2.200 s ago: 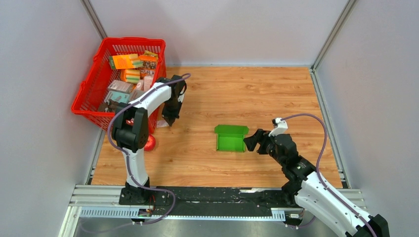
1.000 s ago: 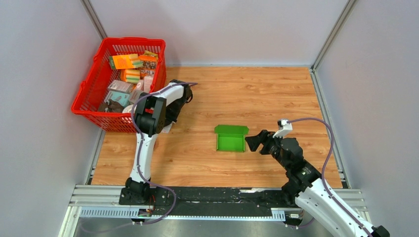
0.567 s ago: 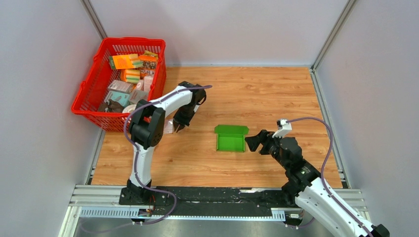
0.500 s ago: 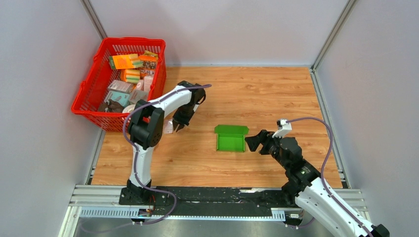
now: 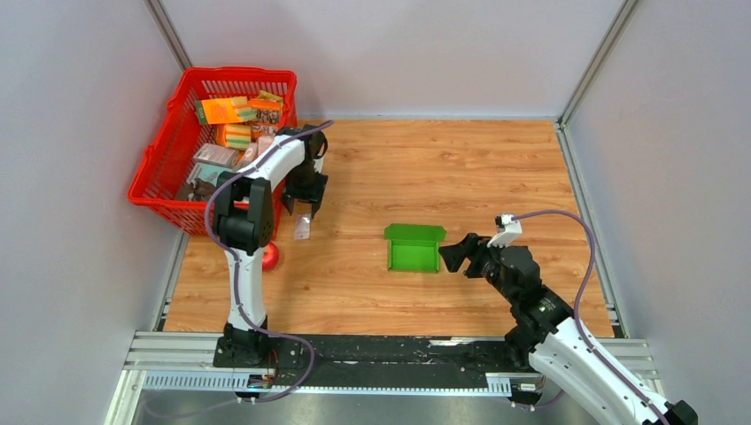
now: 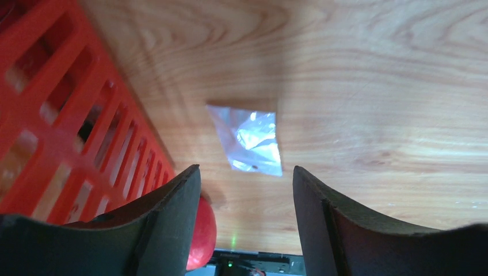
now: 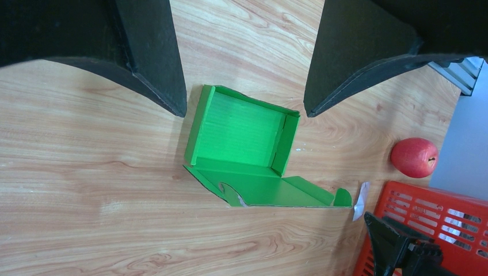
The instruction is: Fold the paper box
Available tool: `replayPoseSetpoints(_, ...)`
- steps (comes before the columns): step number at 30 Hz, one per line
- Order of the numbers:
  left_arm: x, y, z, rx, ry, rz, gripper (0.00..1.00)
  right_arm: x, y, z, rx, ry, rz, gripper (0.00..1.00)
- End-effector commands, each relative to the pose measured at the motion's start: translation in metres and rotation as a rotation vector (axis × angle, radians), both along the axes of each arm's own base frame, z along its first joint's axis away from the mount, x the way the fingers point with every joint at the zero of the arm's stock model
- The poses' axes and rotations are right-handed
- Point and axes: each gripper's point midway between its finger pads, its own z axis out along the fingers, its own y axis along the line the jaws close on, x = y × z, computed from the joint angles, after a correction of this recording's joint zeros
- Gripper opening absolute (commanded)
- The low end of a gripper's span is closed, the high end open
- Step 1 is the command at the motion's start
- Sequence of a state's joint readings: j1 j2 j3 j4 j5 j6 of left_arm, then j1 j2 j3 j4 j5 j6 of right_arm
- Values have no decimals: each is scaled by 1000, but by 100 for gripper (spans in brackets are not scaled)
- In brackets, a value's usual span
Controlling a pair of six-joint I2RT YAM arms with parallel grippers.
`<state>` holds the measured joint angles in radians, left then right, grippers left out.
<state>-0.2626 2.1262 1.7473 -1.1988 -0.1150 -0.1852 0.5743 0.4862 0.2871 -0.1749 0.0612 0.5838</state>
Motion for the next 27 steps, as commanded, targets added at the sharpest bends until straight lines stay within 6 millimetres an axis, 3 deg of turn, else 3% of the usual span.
replayPoseSetpoints(1,0,-20,-13,-90,76,-47,67,3,1,8,22,-37,-3,77)
replayPoseSetpoints(11,-7,-6,-20,-6,142,42,63,3,0,9,22,-42,-6,77)
replayPoseSetpoints(19,-41,-14,-24,-48,238,-2,58,2,-1,16,35,-64,-10,77)
replayPoseSetpoints(22,-44,-13,-24,-49,240,-17,50,2,-1,16,36,-68,-8,77)
replayPoseSetpoints(24,-39,-13,-22,-31,198,-20,28,2,-1,16,33,-62,-7,77)
replayPoseSetpoints(25,-37,-2,-20,44,174,-10,17,2,-1,15,31,-60,-8,77)
replayPoseSetpoints(27,-33,-7,-9,94,113,-46,17,2,-1,16,34,-61,-7,77)
